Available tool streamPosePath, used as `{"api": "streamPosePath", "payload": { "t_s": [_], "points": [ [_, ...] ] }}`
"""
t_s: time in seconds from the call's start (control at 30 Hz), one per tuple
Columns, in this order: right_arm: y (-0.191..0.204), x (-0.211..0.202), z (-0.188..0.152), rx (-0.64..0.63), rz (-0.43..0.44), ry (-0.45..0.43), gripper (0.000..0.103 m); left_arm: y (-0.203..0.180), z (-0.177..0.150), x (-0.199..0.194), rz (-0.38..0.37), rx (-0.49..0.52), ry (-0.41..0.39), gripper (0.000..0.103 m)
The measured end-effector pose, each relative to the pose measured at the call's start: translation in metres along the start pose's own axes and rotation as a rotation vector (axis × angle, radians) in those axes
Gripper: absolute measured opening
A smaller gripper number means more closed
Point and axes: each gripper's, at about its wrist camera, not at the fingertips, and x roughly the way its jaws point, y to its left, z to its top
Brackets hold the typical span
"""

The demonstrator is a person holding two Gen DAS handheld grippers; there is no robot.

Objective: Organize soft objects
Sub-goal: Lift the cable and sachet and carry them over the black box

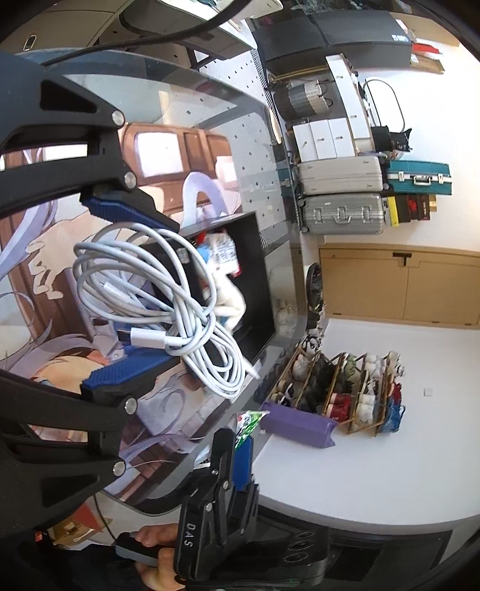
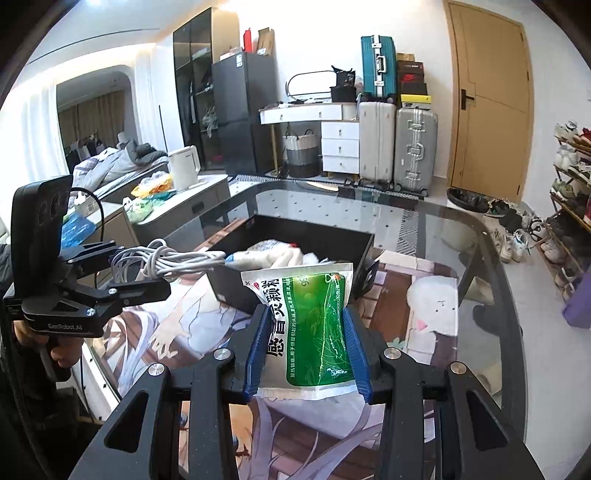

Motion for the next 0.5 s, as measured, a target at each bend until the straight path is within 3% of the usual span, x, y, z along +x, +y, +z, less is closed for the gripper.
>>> {"api": "streamPosePath", "payload": {
  "t_s": [0.5],
  "points": [
    [0.0,0.013,0.041,-0.014,-0.002,-0.04,0.04,0.015,0.031,0.018,0.06,-0.061,-0.042,0.062]
  ]
}}
